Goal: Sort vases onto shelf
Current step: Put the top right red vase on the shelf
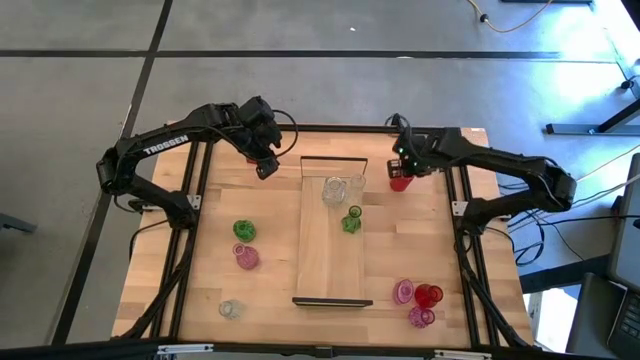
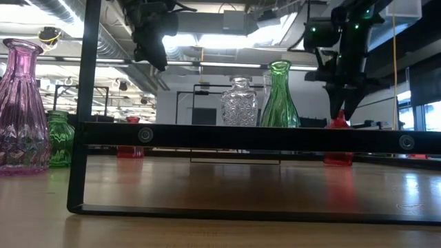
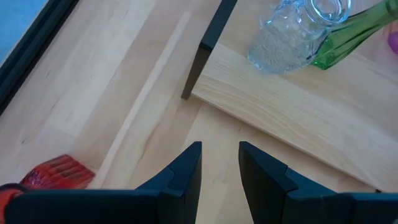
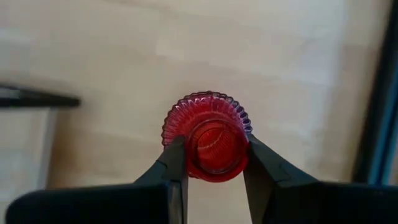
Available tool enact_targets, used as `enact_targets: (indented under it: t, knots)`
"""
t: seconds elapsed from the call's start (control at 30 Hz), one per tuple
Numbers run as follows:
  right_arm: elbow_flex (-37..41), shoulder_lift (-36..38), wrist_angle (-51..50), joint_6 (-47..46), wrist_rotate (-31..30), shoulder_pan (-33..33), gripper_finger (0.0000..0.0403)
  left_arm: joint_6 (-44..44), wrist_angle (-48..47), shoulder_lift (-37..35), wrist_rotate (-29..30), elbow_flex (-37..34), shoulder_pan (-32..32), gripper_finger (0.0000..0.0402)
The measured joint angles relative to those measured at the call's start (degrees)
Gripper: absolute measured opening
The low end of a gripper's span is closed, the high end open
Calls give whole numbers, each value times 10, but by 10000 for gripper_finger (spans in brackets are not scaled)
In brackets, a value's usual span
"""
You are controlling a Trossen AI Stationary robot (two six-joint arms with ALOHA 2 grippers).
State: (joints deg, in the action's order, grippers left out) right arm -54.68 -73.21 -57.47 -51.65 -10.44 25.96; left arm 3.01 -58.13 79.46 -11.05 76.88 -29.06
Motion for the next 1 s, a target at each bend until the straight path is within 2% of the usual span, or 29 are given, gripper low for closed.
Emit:
enact_targets:
  t: [0.3, 0.57, 1.0]
  knots:
    - [-7, 0, -25, -80, -2, -112, 80, 15, 0, 0, 0, 0, 0, 101]
    - [-75, 0, -108, -116, -25, -183, 78, 26, 14, 0, 0, 0, 0, 101]
    - [-157, 1, -136, -157, -9, -287, 78, 42, 27, 0, 2, 0, 20, 101]
